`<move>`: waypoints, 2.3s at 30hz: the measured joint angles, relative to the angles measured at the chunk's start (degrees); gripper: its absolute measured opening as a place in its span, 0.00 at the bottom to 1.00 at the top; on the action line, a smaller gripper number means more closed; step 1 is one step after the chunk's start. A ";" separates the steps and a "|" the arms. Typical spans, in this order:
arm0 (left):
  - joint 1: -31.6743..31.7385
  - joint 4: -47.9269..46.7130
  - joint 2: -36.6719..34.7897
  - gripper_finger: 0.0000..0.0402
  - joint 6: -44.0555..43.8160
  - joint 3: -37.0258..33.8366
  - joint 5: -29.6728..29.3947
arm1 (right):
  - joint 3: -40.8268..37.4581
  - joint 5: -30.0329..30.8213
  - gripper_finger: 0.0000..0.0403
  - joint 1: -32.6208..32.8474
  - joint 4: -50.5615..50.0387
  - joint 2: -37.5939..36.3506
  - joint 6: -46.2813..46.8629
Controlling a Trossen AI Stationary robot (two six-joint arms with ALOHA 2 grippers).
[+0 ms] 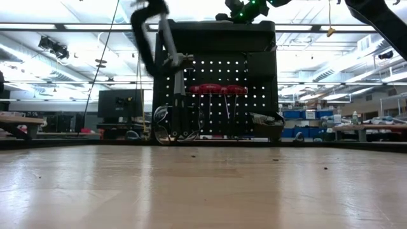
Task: Hang tools onto peg board
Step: Put the C-clamp on the table, then put the spirit level on the table
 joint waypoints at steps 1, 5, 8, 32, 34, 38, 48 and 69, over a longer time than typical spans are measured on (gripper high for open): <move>0.12 0.00 0.02 0.18 -1.38 -2.16 3.07 | 0.00 0.01 0.02 0.00 0.00 0.00 0.00; 0.64 -0.20 0.15 0.18 -5.81 -9.26 11.63 | 0.00 0.04 0.02 0.00 0.00 0.00 0.00; 1.23 0.39 0.02 0.18 -8.53 -14.52 17.69 | 0.00 0.08 0.02 0.00 -0.04 0.00 0.00; 14.64 16.74 0.00 0.19 -9.71 -35.95 41.87 | 0.02 0.15 0.02 0.04 0.02 0.00 0.00; 14.30 16.61 -0.02 0.30 -8.96 -35.95 39.43 | 0.02 0.15 0.02 0.04 0.02 0.00 0.00; 13.71 16.21 0.13 0.60 -7.74 -36.02 31.45 | 0.02 -0.90 0.02 0.04 0.02 0.00 0.00; 13.62 15.43 0.13 0.93 -4.64 -32.57 11.58 | 0.07 -1.36 0.02 0.14 -0.28 -0.02 0.24; 26.89 18.06 1.40 0.69 32.45 13.81 -4.08 | 0.11 -1.60 0.02 0.18 -1.88 -0.13 0.24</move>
